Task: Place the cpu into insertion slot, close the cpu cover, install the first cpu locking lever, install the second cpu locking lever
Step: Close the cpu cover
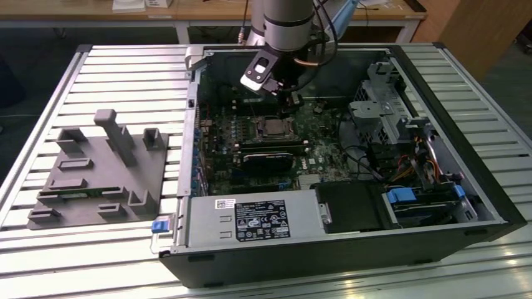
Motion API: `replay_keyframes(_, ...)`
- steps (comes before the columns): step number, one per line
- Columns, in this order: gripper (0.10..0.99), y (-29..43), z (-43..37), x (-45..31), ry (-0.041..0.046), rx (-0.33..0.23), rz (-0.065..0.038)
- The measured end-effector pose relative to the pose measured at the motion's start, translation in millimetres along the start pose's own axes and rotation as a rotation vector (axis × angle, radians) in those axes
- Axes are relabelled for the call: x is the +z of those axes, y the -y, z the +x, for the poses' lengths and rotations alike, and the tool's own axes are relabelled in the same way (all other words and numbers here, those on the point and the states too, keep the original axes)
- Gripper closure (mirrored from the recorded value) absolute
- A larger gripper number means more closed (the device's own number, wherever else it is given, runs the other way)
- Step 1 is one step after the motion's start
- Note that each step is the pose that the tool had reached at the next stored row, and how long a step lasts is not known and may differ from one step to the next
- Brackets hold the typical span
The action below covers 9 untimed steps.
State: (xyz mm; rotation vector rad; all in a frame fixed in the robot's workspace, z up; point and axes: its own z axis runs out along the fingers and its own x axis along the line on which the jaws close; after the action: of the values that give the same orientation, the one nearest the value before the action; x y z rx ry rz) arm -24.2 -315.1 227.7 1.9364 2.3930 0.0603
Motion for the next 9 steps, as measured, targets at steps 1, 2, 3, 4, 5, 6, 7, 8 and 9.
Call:
replay_keyframes(1, 0.98, 0.0, 0.0, 0.0, -0.0007, -0.014, 0.0)
replay_keyframes(2, 0.98, 0.0, 0.0, 0.0, -0.0013, -0.027, 0.0)
replay_keyframes(3, 0.98, 0.0, 0.0, 0.0, -0.0019, -0.042, -0.001)
replay_keyframes(4, 0.98, 0.0, 0.0, 0.0, -0.0025, -0.056, -0.001)
replay_keyframes(5, 0.98, 0.1, 0.0, 0.0, -0.003, -0.069, -0.001)
replay_keyframes(6, 0.98, 0.1, 0.0, 0.0, -0.0035, -0.083, -0.001)
replay_keyframes(7, 0.98, 0.1, 0.0, 0.0, -0.004, -0.096, -0.002)
replay_keyframes(8, 0.98, 0.1, 0.0, 0.0, -0.0044, -0.11, -0.002)
replay_keyframes(9, 0.98, 0.2, 0.0, 0.0, -0.0048, -0.124, -0.002)
